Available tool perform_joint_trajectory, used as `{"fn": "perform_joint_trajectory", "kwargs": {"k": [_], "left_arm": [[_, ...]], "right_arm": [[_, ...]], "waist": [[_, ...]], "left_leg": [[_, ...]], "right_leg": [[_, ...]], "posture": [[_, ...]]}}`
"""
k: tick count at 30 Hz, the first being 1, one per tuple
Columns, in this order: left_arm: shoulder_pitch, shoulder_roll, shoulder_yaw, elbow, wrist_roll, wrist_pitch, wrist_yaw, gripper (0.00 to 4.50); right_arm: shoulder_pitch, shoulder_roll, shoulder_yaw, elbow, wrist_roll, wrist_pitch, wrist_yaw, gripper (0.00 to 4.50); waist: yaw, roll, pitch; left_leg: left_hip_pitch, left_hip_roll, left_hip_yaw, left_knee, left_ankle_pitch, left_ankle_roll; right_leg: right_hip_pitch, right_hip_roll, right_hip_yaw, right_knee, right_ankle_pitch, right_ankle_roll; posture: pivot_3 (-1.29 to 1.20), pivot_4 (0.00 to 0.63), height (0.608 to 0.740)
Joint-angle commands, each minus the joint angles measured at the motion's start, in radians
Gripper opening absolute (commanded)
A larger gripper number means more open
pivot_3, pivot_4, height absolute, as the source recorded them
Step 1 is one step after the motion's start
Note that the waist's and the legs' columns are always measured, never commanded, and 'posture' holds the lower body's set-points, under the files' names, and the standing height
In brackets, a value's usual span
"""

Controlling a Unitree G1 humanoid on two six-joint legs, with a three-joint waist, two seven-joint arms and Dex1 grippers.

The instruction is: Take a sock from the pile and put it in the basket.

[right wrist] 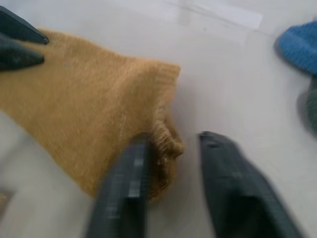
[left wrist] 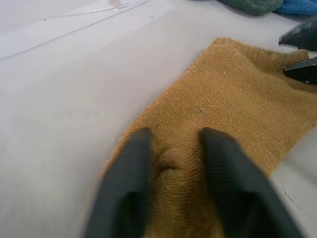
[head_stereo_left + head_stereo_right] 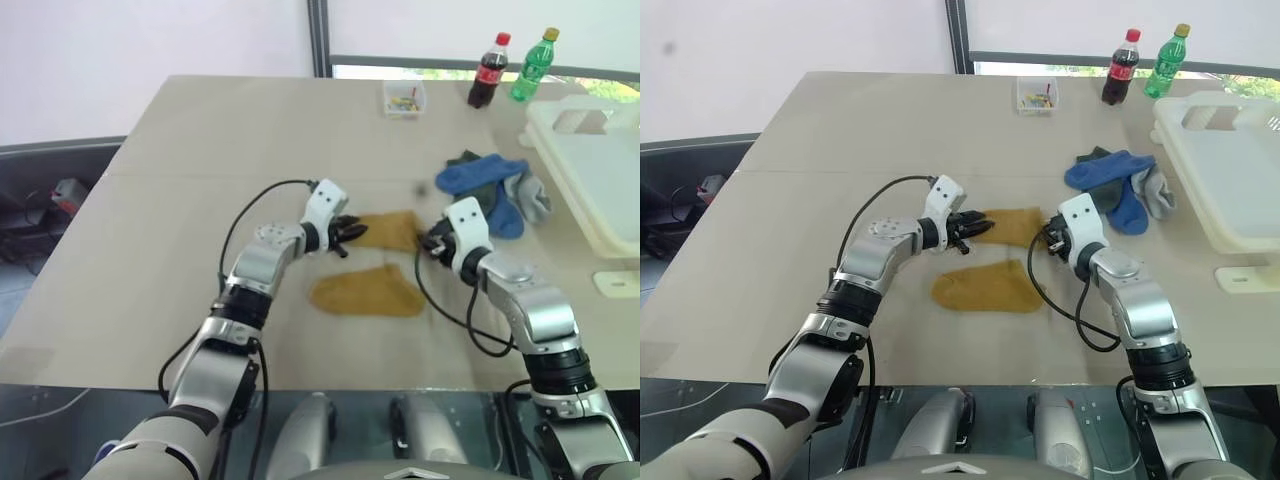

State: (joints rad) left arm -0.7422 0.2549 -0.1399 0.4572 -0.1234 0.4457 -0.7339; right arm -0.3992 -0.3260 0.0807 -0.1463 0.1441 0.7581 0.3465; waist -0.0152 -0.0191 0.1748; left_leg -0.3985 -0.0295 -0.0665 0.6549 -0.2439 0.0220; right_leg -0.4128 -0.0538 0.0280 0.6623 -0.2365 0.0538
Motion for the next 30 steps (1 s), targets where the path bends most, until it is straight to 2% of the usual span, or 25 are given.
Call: {"fn": "perform_joint_trajectory", "kwargs": {"k": [1,7,11,13,18,23,24,28,30], "left_arm": [[0.016,-0.014,0.029,-0.017,-0.021,-0.006,0.015,0.00],[0.021,-0.002,0.082,-0.061,-0.080,0.048,0.000,0.00],[0.024,0.023,0.092,-0.096,-0.076,0.048,0.018,1.24],[0.032,0.038,0.085,-0.106,-0.060,0.025,0.027,2.10],[0.059,0.052,0.050,-0.090,-0.033,-0.009,0.015,2.10],[0.062,0.018,0.041,-0.024,-0.026,-0.023,0.025,2.10],[0.059,0.011,0.045,-0.012,-0.029,-0.023,0.026,1.58],[0.047,-0.005,0.080,-0.006,-0.056,-0.026,0.025,0.06],[0.053,-0.008,0.113,-0.038,-0.101,-0.020,-0.002,0.06]], "right_arm": [[-0.011,-0.007,-0.001,-0.012,0.003,-0.019,0.019,0.04],[-0.010,-0.007,-0.008,-0.008,0.000,-0.026,0.026,0.04],[-0.008,-0.005,-0.011,-0.017,0.003,-0.025,0.026,0.00],[-0.008,-0.004,-0.012,-0.020,0.003,-0.026,0.024,0.00],[-0.007,0.000,-0.011,-0.021,0.002,-0.028,0.018,0.00],[-0.008,0.001,-0.011,-0.020,0.001,-0.031,0.015,0.00],[-0.008,0.001,-0.011,-0.020,0.000,-0.031,0.015,0.00],[-0.009,0.000,-0.015,-0.035,0.003,-0.034,0.015,0.00],[-0.011,-0.004,-0.021,-0.050,0.007,-0.043,0.020,0.00]], "waist": [[0.000,0.000,0.000],[-0.002,0.000,0.000],[-0.002,0.000,0.000],[-0.001,0.000,0.000],[0.000,0.000,0.000],[0.002,0.000,0.000],[0.002,0.000,0.000],[0.002,0.000,0.000],[0.001,0.000,0.000]], "left_leg": [[0.000,0.000,0.000,0.000,0.000,0.000],[0.000,0.000,0.000,0.000,0.000,0.000],[0.000,0.000,0.000,0.000,0.000,0.000],[0.000,0.000,0.000,0.000,0.000,0.000],[0.000,0.000,0.000,0.000,0.000,0.000],[0.000,0.000,0.000,0.000,0.000,0.000],[0.000,0.000,0.000,0.000,0.000,0.000],[0.000,0.000,0.000,0.000,0.000,0.000],[0.000,0.000,-0.001,0.000,0.000,0.000]], "right_leg": [[0.000,0.000,0.000,0.000,0.000,0.000],[0.000,0.000,0.000,0.000,0.000,0.000],[0.000,0.000,0.000,0.000,0.000,0.000],[0.000,0.000,0.000,0.000,0.000,0.000],[0.000,0.000,0.000,0.000,0.000,0.000],[0.000,-0.001,0.000,0.000,0.000,0.000],[0.000,-0.001,0.000,0.000,0.000,0.000],[0.001,-0.001,0.000,0.000,0.000,0.000],[0.000,0.000,0.000,0.000,0.000,0.000]], "posture": [[0.00,0.150,0.740],[0.00,0.150,0.740],[0.00,0.150,0.740],[0.00,0.150,0.740],[0.00,0.150,0.740],[0.00,0.150,0.740],[0.00,0.150,0.740],[0.00,0.150,0.740],[0.00,0.150,0.740]]}}
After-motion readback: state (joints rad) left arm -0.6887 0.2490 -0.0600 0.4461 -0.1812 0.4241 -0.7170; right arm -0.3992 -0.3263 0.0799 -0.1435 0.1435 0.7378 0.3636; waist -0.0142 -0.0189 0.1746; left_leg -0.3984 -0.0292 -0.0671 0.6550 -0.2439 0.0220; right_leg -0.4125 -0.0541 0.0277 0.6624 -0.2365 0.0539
